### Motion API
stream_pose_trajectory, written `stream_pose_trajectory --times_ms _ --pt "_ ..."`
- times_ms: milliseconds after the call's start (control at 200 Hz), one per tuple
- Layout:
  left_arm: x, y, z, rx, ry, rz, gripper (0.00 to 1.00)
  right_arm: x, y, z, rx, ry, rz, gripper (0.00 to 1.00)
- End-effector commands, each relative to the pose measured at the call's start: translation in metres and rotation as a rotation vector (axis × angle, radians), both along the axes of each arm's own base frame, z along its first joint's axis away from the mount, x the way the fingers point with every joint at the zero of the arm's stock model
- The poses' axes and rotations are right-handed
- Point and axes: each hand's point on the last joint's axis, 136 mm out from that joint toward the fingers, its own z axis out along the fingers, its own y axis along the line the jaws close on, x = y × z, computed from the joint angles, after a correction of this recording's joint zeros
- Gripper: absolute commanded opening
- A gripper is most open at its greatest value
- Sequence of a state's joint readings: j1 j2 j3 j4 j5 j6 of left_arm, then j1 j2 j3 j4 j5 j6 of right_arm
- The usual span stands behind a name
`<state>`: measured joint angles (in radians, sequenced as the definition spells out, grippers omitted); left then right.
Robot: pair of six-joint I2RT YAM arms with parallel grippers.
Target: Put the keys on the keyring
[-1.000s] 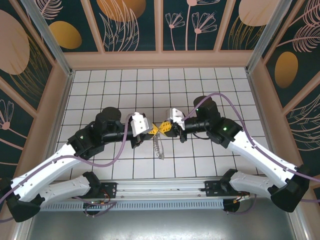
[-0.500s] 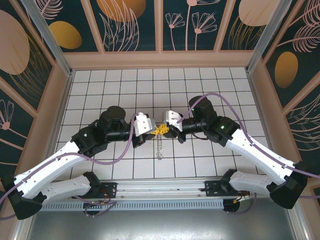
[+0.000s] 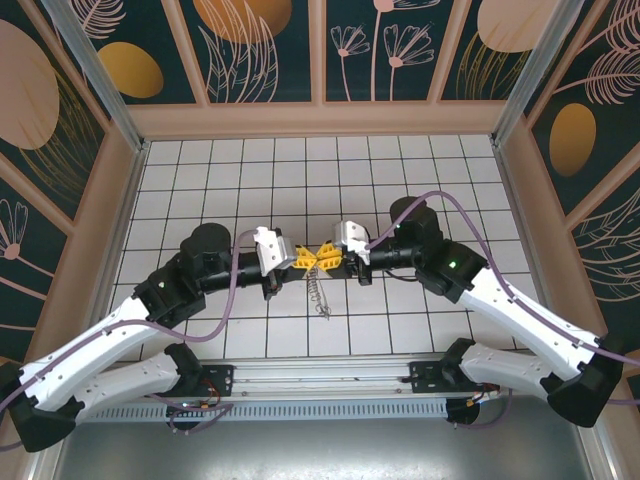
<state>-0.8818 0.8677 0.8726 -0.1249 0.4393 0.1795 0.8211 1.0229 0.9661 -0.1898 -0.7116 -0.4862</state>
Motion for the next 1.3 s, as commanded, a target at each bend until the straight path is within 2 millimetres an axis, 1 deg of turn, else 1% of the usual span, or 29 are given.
stream_pose_trajectory --times_ms 0,105,170,255,310,360,435,440,445,450,571,591,626,631,641,761,846,911,941,966,986,1046,1101,1181,1216,1236,1296 --pt "-0.014 -0.001 0.031 -0.124 -0.034 -0.069 0.00 -0.004 0.002 0.019 0.078 -0.024 0.020 0.15" --pt "-0.020 0.001 0.039 -0.168 -0.039 -0.085 0.00 -0.007 0.001 0.023 0.093 -0.024 0.025 0.15" --pt "-0.022 0.002 0.042 -0.189 -0.040 -0.093 0.00 -0.008 0.000 0.027 0.108 -0.034 0.027 0.09" --pt "-0.023 0.001 0.041 -0.196 -0.029 -0.102 0.00 -0.009 -0.001 0.031 0.117 -0.043 0.030 0.01" --pt "-0.023 0.001 0.040 -0.193 -0.023 -0.100 0.00 -0.009 -0.001 0.030 0.114 -0.046 0.027 0.00" --pt "-0.021 0.000 0.036 -0.174 -0.015 -0.093 0.00 -0.007 0.000 0.030 0.106 -0.048 0.019 0.00" --pt "-0.015 -0.001 0.025 -0.099 -0.002 -0.068 0.00 -0.003 0.000 0.028 0.085 -0.057 0.002 0.00" --pt "-0.014 -0.001 0.028 -0.102 -0.009 -0.065 0.00 -0.002 0.000 0.028 0.082 -0.056 0.001 0.00" --pt "-0.014 -0.001 0.024 -0.087 0.000 -0.064 0.00 -0.002 0.000 0.028 0.081 -0.058 0.000 0.00" --pt "-0.014 -0.001 0.026 -0.090 -0.006 -0.063 0.00 -0.002 0.000 0.027 0.079 -0.059 -0.001 0.00" --pt "-0.005 0.002 0.010 0.039 -0.001 -0.016 0.01 0.005 0.001 0.021 0.011 -0.069 -0.019 0.00" --pt "-0.003 0.003 0.007 0.059 0.000 -0.009 0.02 0.006 0.001 0.020 0.002 -0.070 -0.020 0.00" --pt "-0.001 0.003 -0.006 0.107 0.013 -0.004 0.02 0.007 0.002 0.019 -0.010 -0.074 -0.018 0.00" --pt "0.000 0.003 -0.002 0.104 0.004 -0.002 0.02 0.007 0.002 0.018 -0.012 -0.075 -0.018 0.00" --pt "0.000 0.004 0.001 0.106 0.000 0.000 0.02 0.007 0.002 0.018 -0.014 -0.077 -0.017 0.00" --pt "0.005 0.001 -0.012 0.176 0.011 0.001 0.03 0.005 0.003 0.021 -0.015 -0.091 0.005 0.00" --pt "0.007 -0.005 -0.016 0.181 0.020 -0.012 0.05 0.003 0.003 0.023 -0.012 -0.102 0.015 0.00" --pt "0.009 -0.011 -0.018 0.189 0.038 -0.028 0.05 0.005 0.001 0.021 -0.018 -0.112 0.004 0.00" --pt "0.009 -0.013 -0.020 0.195 0.047 -0.032 0.04 0.006 0.001 0.020 -0.023 -0.119 0.000 0.00" --pt "0.010 -0.015 -0.021 0.196 0.053 -0.036 0.00 0.008 0.000 0.019 -0.028 -0.122 -0.004 0.00" --pt "0.010 -0.016 -0.021 0.196 0.058 -0.039 0.00 0.009 0.000 0.018 -0.033 -0.123 -0.006 0.00" --pt "0.009 -0.017 -0.019 0.177 0.063 -0.042 0.00 0.014 0.000 0.017 -0.047 -0.118 -0.011 0.00" --pt "0.008 -0.016 -0.013 0.137 0.052 -0.038 0.00 0.015 0.000 0.020 -0.048 -0.114 -0.011 0.00" --pt "0.004 -0.013 0.001 0.065 0.025 -0.038 0.00 0.014 -0.001 0.027 -0.025 -0.112 -0.010 0.00" --pt "0.002 -0.013 0.012 0.026 0.009 -0.039 0.00 0.013 -0.002 0.029 -0.012 -0.108 -0.012 0.00" --pt "0.002 -0.012 0.006 0.026 0.017 -0.039 0.00 0.012 -0.003 0.031 -0.003 -0.108 -0.014 0.00" --pt "0.000 -0.010 0.014 -0.011 0.006 -0.040 0.00 0.010 -0.003 0.036 0.022 -0.098 -0.013 0.00"
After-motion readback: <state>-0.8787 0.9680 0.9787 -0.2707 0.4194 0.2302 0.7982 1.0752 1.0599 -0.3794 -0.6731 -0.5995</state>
